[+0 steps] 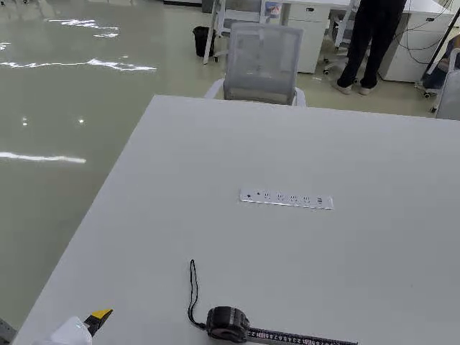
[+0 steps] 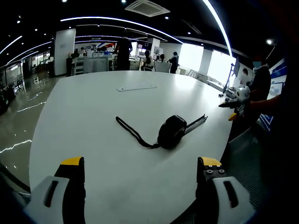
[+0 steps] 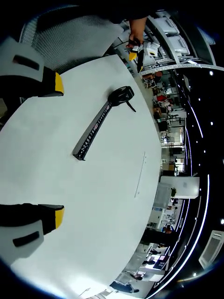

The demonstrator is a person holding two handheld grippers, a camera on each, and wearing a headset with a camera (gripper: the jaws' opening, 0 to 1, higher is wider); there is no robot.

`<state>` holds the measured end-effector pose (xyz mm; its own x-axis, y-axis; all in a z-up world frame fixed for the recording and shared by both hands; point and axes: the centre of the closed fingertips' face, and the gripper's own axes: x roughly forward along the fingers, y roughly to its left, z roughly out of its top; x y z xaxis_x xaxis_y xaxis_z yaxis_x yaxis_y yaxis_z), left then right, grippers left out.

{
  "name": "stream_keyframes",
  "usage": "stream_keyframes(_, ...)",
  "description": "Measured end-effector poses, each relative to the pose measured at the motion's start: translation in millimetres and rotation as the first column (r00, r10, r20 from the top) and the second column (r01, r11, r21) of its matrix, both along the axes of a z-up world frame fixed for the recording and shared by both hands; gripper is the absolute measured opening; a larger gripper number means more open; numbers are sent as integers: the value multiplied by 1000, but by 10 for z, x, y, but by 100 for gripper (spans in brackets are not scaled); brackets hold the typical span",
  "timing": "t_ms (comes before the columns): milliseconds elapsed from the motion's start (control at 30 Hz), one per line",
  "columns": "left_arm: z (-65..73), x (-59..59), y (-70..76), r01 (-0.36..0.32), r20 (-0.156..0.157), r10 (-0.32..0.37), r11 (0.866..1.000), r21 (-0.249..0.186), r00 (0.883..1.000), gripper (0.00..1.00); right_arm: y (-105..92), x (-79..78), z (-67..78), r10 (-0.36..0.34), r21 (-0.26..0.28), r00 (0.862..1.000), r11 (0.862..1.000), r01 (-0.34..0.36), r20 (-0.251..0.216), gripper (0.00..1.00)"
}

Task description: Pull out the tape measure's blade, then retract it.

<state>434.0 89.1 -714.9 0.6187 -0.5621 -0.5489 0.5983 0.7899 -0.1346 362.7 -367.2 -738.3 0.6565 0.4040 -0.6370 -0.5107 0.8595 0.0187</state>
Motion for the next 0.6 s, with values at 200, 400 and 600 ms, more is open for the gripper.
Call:
stream_keyframes(200, -73, 86, -156, -58, -23, 58, 998, -1, 998, 99, -7, 40, -4, 8, -5, 1000, 1000, -8, 7, 93)
stream_keyframes(400, -104, 97, -390, -32, -34, 33, 999, 11, 999, 99, 34, 86, -9, 34, -11, 999, 999, -34, 9, 89)
stream_keyframes(600, -88, 62, -629, -20, -49, 19, 1000, -8, 999, 99, 66, 144, -40, 60, -20, 998, 998, -60, 0, 85)
